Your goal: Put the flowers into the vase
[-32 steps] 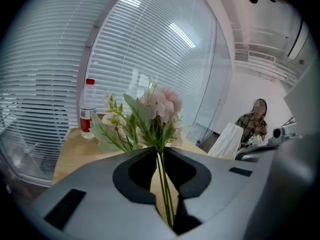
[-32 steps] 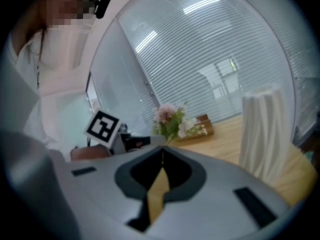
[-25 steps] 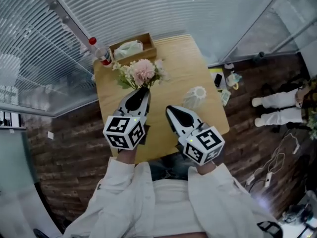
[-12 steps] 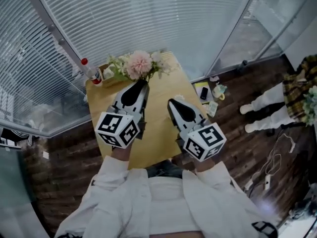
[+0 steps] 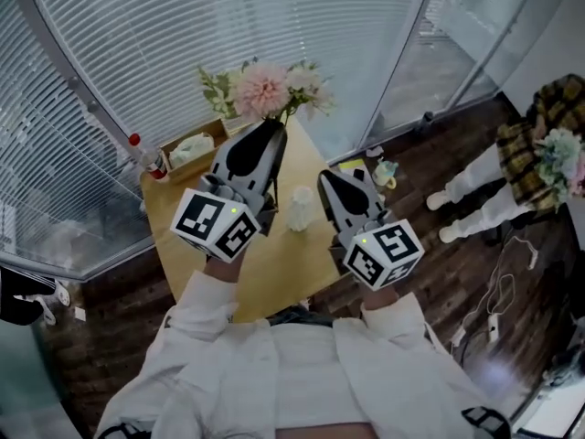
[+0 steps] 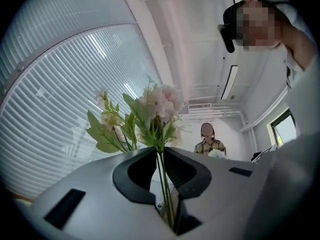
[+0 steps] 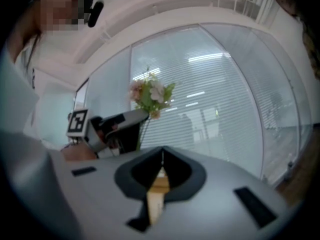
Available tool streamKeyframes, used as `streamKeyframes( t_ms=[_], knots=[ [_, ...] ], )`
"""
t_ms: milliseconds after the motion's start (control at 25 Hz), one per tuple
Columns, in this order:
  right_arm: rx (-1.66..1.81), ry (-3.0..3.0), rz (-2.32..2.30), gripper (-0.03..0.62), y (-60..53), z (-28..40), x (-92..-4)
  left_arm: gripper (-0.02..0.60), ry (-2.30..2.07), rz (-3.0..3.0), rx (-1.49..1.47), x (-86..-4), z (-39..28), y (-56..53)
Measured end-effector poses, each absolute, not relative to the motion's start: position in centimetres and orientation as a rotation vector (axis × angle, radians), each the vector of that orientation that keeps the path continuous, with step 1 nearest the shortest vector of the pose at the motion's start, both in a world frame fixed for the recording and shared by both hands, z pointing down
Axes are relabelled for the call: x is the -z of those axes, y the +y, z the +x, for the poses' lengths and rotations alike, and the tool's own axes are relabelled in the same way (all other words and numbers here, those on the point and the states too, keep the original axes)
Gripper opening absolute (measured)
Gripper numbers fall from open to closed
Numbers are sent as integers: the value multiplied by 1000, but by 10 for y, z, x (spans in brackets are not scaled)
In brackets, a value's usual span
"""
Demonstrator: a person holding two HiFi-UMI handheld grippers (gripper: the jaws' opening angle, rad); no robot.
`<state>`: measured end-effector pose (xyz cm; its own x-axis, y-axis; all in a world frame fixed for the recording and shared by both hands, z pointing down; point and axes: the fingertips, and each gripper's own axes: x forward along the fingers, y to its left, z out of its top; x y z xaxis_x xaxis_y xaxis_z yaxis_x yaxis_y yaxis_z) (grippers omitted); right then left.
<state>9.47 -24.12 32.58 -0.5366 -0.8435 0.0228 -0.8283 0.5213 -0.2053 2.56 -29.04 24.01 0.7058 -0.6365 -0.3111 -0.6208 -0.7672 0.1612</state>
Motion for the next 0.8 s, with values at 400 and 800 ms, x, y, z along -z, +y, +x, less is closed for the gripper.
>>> streamKeyframes(
  t_ms=[400,800],
  knots=[
    [316,2598,-1566,14,-236,131,-332,54,-957,2871,669,-238,55,-297],
    [374,2592,-1587,14,-234,144,-350,54,-941,2828,790,-246,63,-297]
  ],
)
